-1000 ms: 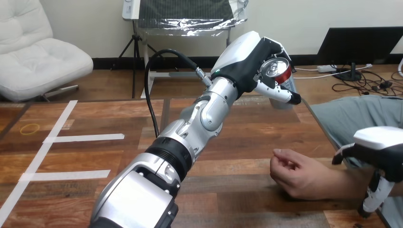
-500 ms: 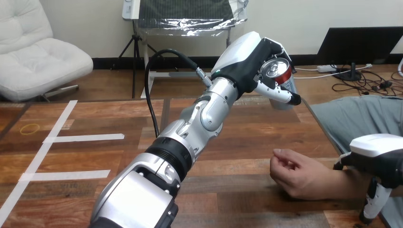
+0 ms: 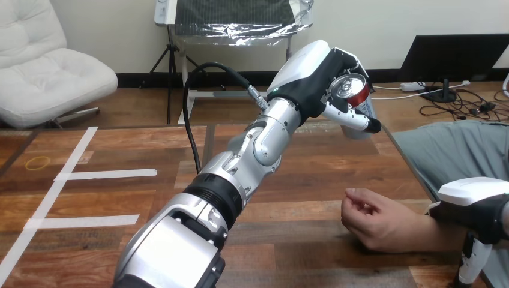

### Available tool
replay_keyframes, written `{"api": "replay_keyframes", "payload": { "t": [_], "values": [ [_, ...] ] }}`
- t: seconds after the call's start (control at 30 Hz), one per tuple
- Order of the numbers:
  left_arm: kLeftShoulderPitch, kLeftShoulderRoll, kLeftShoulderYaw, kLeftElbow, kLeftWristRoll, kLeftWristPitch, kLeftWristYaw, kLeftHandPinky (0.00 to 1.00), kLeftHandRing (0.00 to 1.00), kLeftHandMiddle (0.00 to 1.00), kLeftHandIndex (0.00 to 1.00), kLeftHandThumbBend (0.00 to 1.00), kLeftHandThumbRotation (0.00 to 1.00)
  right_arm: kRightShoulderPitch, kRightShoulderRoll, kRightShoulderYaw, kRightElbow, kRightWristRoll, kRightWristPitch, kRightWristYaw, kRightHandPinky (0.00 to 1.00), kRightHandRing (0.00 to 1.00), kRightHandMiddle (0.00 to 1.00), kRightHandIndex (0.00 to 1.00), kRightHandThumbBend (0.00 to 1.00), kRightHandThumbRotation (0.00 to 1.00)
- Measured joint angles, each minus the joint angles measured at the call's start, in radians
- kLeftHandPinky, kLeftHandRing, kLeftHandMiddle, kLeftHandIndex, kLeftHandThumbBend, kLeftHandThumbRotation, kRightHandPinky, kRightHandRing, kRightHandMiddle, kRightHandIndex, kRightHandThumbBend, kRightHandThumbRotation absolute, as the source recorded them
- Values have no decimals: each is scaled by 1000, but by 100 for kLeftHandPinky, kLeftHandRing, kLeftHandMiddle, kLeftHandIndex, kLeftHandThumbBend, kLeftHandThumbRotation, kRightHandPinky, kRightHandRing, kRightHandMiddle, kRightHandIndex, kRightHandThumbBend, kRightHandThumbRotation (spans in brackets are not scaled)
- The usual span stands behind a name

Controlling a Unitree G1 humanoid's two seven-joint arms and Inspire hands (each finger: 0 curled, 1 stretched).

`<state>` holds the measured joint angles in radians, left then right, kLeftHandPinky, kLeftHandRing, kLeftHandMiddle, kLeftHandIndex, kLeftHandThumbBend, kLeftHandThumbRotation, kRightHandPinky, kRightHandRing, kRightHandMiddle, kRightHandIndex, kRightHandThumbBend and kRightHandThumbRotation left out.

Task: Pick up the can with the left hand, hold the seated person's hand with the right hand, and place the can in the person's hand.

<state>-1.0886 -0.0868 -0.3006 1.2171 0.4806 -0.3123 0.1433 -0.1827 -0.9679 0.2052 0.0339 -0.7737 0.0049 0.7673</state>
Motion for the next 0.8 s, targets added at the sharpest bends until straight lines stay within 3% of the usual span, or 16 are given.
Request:
{"api": "replay_keyframes", "payload": {
  "t": [0.47,0.8],
  "values": [
    [0,0,-1,0,0,-4,0,35,40,47,46,68,0,-16,2,20,5,-11,3,7,90,90,89,86,75,12],
    [1,0,-1,0,1,-5,0,35,40,47,46,68,0,-17,23,20,5,-9,32,0,70,71,75,78,73,6]
  ]
}}
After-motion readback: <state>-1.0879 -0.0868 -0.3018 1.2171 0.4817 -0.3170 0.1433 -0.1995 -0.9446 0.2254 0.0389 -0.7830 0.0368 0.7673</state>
